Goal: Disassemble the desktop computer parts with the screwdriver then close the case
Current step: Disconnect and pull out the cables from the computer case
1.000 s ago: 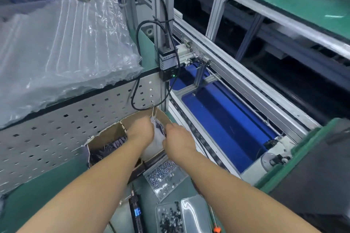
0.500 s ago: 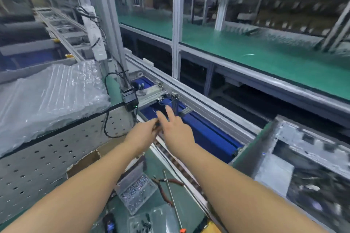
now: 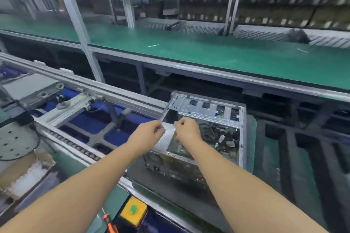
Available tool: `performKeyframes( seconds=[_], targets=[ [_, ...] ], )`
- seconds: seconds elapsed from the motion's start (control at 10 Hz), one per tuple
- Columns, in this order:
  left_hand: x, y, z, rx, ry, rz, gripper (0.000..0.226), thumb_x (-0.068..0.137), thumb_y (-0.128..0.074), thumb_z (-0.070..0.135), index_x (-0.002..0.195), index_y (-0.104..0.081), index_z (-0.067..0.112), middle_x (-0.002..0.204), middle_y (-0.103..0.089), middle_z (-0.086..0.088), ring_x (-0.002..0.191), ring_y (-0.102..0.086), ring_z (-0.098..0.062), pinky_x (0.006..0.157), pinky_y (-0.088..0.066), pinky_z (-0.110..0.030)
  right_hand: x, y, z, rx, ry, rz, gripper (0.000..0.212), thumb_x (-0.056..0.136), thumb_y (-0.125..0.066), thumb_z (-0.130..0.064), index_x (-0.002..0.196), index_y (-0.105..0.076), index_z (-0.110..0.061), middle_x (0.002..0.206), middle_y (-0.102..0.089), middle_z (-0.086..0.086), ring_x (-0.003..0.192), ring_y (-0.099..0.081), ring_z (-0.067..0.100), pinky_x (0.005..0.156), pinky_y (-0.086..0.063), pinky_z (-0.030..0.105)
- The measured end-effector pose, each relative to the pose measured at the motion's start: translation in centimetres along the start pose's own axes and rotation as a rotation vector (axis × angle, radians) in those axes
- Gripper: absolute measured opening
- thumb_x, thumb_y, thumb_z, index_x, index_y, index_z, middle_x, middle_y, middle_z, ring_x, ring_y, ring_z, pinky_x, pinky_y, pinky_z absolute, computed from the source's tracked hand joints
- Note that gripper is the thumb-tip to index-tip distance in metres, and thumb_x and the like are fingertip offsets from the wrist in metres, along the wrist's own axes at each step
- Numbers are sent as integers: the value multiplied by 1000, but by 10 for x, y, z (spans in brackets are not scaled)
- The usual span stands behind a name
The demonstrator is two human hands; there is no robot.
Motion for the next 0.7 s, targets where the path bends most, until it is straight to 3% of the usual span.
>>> performKeyframes(
  seconds=[0.1, 0.2, 0.3, 0.4, 0.5, 0.6, 0.7],
  targets=[
    [14, -21, 33, -14, 2, -21, 24, 95, -56, 38, 73, -57, 28, 73, -64, 7, 71, -59, -16, 65, -48, -35, 3, 38, 34, 125, -101, 50, 26, 101, -56, -28, 82, -56, -10, 86, -72, 20, 86, -73, 44, 66, -57, 43],
    [35, -34, 59, 17, -25, -51, 21, 99, -53, 34, 84, -67, 27, 85, -70, 5, 83, -62, -18, 73, -50, -34, 6, 73, 52, 107, -147, 124, 18, 105, -44, -25, 92, -53, -15, 100, -71, 20, 90, -72, 43, 69, -61, 54],
    [60, -47, 71, 80, -39, -113, 29, 102, -46, 31, 93, -70, 16, 91, -71, -3, 87, -64, -26, 70, -49, -33, 14, 100, 74, 4, -194, 169, 19, 107, -35, -16, 116, -52, -12, 110, -67, 17, 94, -71, 39, 82, -62, 55],
    [85, -72, 77, 188, -65, -324, 32, 101, -45, 25, 100, -73, 9, 96, -73, -8, 90, -67, -29, 67, -50, -29, 18, 118, 103, 14, -318, 172, 19, 106, -37, -7, 117, -52, -4, 102, -68, 19, 86, -71, 38, 75, -61, 48],
    [105, -98, 79, 327, -108, -550, 30, 98, -55, 35, 103, -69, 10, 107, -71, -7, 92, -65, -24, 80, -52, -35, 21, 123, 111, -162, -305, 116, 15, 103, -48, -1, 112, -58, 4, 98, -73, 23, 87, -74, 40, 78, -62, 50],
    [124, -126, 71, 443, -103, -731, 61, 88, -64, 59, 121, -56, 8, 124, -62, -7, 108, -63, -27, 93, -52, -40, 28, 116, 113, -255, -281, 46, 30, 105, -41, -11, 118, -65, 2, 108, -71, 26, 97, -72, 41, 87, -61, 50],
    [137, -154, 62, 494, -104, -835, 96, 77, -72, 70, 142, -42, 5, 137, -56, -8, 118, -59, -29, 101, -50, -44, 34, 101, 111, -364, -323, -142, 31, 105, -47, -15, 119, -69, 0, 113, -72, 23, 100, -71, 38, 84, -58, 41]
  ],
)
Point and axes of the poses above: each hand's wrist, its own x-axis towards the middle knuckle, its own y-axis out of the back of the hand, z = x × y, the point moved 6 cm from there along x, towards the middle knuckle
